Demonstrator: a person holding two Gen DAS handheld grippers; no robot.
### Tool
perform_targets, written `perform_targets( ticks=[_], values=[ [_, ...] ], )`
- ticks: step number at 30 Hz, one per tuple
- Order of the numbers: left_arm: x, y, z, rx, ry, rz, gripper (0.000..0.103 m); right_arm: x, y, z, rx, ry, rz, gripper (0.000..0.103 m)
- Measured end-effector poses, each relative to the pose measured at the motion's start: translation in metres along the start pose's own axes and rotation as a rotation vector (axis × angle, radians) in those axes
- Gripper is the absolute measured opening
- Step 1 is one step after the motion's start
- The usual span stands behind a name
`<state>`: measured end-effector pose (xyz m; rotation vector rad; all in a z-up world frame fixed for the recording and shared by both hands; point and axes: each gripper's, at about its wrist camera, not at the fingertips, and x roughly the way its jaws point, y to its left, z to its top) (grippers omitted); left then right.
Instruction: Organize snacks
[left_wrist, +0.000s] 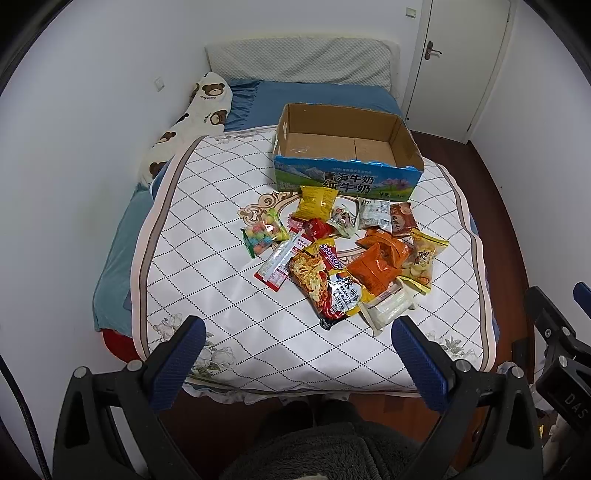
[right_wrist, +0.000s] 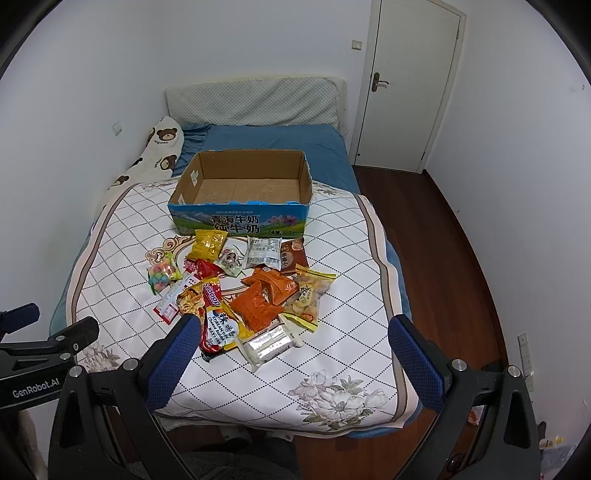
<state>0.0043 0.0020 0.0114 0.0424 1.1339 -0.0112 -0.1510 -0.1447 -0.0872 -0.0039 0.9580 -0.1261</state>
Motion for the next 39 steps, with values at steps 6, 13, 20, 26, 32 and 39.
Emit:
perform_targets(
  ticks=[6,13,20,26,32,39],
  values=[
    [0.001,0.001,0.001,-0.002,0.001,0.000,0.103,0.001,0.002,0.000,0.000,0.000,-0.001,0.103],
    [0.003,0.002,0.001,-0.003,0.003,0.001,0.103,0.005,0.005,0.003,0.000,0.006,-0.001,0.103],
    [0.012,0.011,0.007,-0.005,0.011,0.000,0.103,0.012,0.010,0.004,0.001,0.020,0.003,0.103],
    [0.014,0.012,0.008,-0.003,0.008,0.002,0.103,0.017,0.013,0.003,0.002,0.022,0.003,0.103],
    [0.011,0.009,0.008,0.001,0.002,0.003,0.103,0.016,0.013,0.004,0.001,0.022,0.002,0.103],
    [0.010,0.005,0.013,0.010,0.001,0.001,0.103,0.018,0.014,0.004,0.002,0.024,0.001,0.103]
  ],
)
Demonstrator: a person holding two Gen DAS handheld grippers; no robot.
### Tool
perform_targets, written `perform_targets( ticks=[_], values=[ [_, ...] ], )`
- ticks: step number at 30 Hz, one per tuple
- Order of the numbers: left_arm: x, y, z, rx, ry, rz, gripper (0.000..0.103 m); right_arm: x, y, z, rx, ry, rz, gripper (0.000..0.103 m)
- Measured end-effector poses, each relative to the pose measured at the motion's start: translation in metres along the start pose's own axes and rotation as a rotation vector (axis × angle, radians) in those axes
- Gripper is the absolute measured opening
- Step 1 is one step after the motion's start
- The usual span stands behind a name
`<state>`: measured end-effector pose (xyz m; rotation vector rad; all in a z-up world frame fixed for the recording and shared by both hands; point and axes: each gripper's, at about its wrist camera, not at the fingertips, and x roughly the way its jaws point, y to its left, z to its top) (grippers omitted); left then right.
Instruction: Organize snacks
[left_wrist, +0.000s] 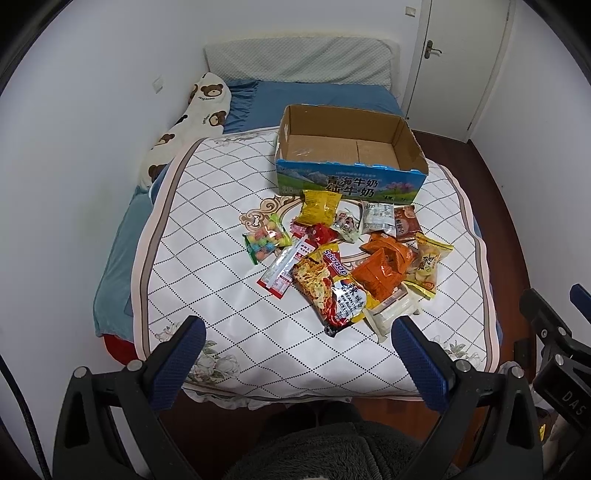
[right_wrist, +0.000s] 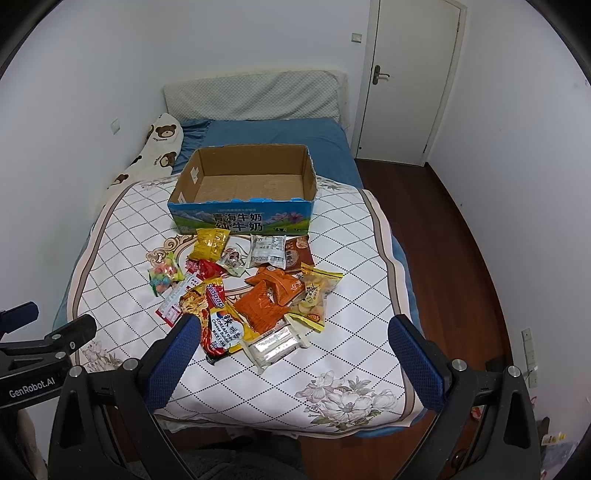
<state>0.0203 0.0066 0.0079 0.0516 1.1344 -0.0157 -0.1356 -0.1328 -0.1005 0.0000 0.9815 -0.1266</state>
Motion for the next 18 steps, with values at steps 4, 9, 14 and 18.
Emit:
perform_targets(
  ticks=[4,9,14,18],
  values=[
    [-0.0008,-0.0026,0.0004,0.002,0.001,0.001,0.103,0.0004,-0.0003,0.0000,0.000,0.002,0.000,0.103],
    [-0.0007,-0.0030,0.0002,0.003,0.001,0.001,0.103,0.0017,-0.0007,-0.0008,0.004,0.005,-0.001,0.103],
    [-0.0002,-0.0046,-0.0004,0.004,0.003,0.000,0.103,0.0029,-0.0024,-0.0011,0.007,0.005,0.000,0.103],
    [0.0006,-0.0081,-0.0027,0.008,0.004,-0.001,0.103,0.0029,-0.0045,-0.0023,0.011,0.004,0.000,0.103]
  ],
)
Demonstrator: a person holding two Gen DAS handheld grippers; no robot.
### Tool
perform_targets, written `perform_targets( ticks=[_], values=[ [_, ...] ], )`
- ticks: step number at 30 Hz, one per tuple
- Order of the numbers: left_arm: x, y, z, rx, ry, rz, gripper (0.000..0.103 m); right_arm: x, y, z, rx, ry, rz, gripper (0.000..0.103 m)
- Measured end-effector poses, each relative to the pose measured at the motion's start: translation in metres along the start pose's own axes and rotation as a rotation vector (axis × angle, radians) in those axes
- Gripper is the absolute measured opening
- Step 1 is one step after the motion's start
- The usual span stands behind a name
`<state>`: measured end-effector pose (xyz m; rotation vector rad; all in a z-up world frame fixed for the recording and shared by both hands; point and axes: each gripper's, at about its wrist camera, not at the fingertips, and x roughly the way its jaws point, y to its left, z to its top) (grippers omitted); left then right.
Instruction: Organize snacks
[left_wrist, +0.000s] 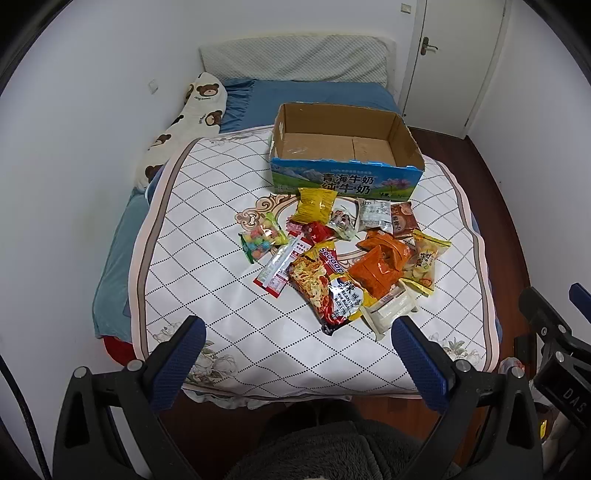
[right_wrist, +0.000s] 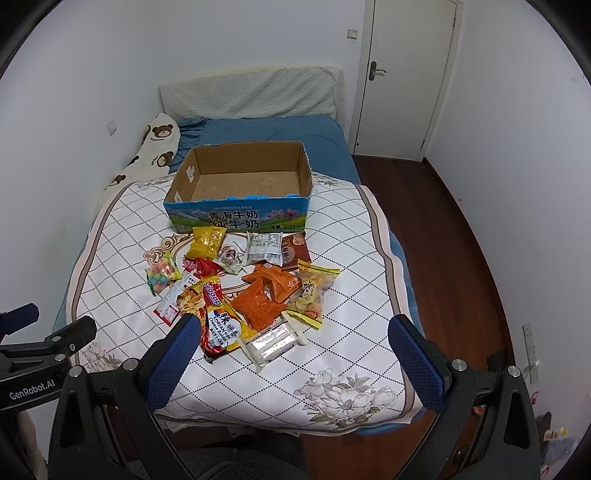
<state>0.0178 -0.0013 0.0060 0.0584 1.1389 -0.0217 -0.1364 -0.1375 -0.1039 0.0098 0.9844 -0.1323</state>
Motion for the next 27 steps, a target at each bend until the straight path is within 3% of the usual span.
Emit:
perform_targets(
  ticks=[13,17,22,27],
  values=[
    [0.001,-0.002,0.000,0.000,-0.001,-0.002,0.103,-0.002,-0.002,-0.001,0.007,0.003,0.007,0.103],
    [0.008,0.000,0.001,0.014,-0.015,0.033,0.103,0.005,-0.003,-0.004,0.025,0.015,0.022,0.103],
    [0.048,0.018,0.008,-0.037,0.049,0.040,0.103,0.051,-0.012,-0.007,0.085,0.086,0.097,0.103],
    [0.119,0.030,0.018,-0.094,0.171,0.029,0.103,0.127,-0.014,-0.017,0.156,0.230,0.158,0.103]
  ],
)
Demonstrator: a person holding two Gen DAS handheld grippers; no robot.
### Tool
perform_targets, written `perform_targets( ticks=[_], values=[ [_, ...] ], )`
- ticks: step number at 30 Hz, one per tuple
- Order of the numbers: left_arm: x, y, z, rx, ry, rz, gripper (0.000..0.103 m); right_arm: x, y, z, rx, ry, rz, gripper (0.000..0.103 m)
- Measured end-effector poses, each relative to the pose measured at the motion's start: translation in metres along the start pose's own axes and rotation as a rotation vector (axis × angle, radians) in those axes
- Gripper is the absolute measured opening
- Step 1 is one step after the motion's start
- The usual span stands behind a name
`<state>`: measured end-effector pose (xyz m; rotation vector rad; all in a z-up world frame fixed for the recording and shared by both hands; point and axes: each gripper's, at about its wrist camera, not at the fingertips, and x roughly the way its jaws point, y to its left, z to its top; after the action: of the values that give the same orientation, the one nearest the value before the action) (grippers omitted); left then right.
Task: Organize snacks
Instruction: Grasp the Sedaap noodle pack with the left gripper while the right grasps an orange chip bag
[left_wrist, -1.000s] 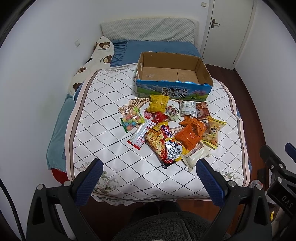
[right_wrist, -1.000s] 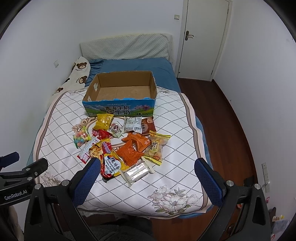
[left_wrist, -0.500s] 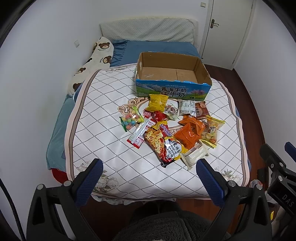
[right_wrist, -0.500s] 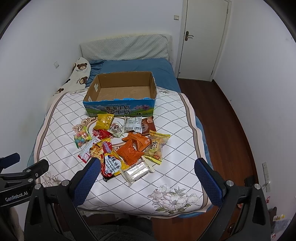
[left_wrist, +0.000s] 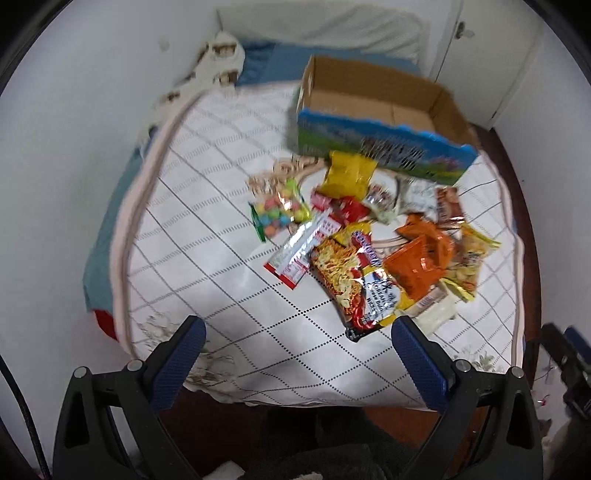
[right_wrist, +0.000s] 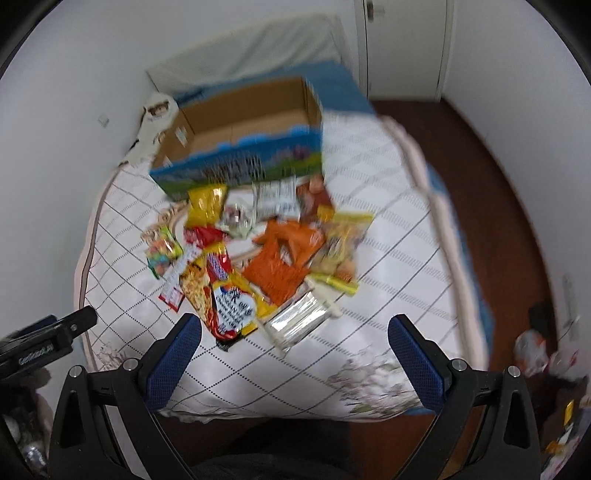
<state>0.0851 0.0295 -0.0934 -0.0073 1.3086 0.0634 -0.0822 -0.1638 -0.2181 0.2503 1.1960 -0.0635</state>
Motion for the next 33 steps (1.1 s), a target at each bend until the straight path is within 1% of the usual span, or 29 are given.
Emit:
perform_targets(
  ticks=[1,2,3,4,6,7,10,14,16,18,20,21,22,24,26,27,30,31,33],
  values=[
    [0.016,-0.001,0.004,-0.005,0.040,-0.010,0.103,0.013,-0.002,0.001,0.013,0.023,0.006,0.103],
    [0.029,-0.002,0.007,-0.012,0.068,-0.022,0.103,0.030,-0.005,0.002,0.024,0.067,0.042,0.103],
    [0.049,-0.005,0.012,-0.027,0.115,-0.036,0.103,0.046,-0.005,0.003,0.037,0.095,0.057,0.103],
    [0.065,-0.007,0.016,-0.044,0.159,-0.053,0.103,0.056,-0.007,0.005,0.042,0.110,0.059,0.103],
    [0.090,-0.010,0.021,-0.075,0.214,-0.094,0.103,0.083,-0.005,0.009,0.047,0.140,0.053,0.103],
    [0.108,-0.015,0.025,-0.095,0.255,-0.113,0.103,0.096,-0.006,0.013,0.048,0.152,0.052,0.103],
    [0.144,-0.028,0.034,-0.143,0.333,-0.168,0.103,0.123,-0.004,0.020,0.046,0.172,0.046,0.103],
    [0.187,-0.044,0.043,-0.209,0.429,-0.221,0.103,0.147,-0.003,0.031,0.019,0.203,0.047,0.103],
    [0.205,-0.052,0.046,-0.234,0.471,-0.232,0.103,0.153,-0.001,0.034,-0.008,0.207,0.039,0.103],
    [0.222,-0.058,0.048,-0.253,0.496,-0.222,0.103,0.158,0.003,0.038,-0.053,0.206,0.036,0.103],
    [0.232,-0.062,0.050,-0.258,0.491,-0.200,0.101,0.163,0.007,0.042,-0.108,0.207,0.024,0.101],
    [0.234,-0.065,0.051,-0.249,0.461,-0.173,0.096,0.165,0.008,0.042,-0.129,0.205,0.017,0.100],
    [0.233,-0.067,0.050,-0.234,0.433,-0.148,0.087,0.167,0.010,0.043,-0.156,0.207,0.014,0.099],
    [0.230,-0.071,0.047,-0.190,0.388,-0.148,0.087,0.173,0.013,0.046,-0.213,0.214,0.008,0.096],
    [0.224,-0.075,0.044,-0.121,0.343,-0.137,0.084,0.177,0.018,0.047,-0.263,0.218,0.008,0.093],
    [0.219,-0.078,0.041,-0.059,0.316,-0.112,0.083,0.179,0.021,0.047,-0.287,0.221,0.007,0.092],
    [0.207,-0.077,0.035,0.088,0.266,-0.024,0.082,0.192,0.032,0.050,-0.364,0.241,0.002,0.091],
    [0.204,-0.074,0.032,0.126,0.253,-0.002,0.082,0.197,0.036,0.051,-0.391,0.247,-0.002,0.090],
    [0.201,-0.068,0.028,0.169,0.242,0.036,0.082,0.208,0.048,0.051,-0.445,0.260,-0.004,0.089]
  ],
)
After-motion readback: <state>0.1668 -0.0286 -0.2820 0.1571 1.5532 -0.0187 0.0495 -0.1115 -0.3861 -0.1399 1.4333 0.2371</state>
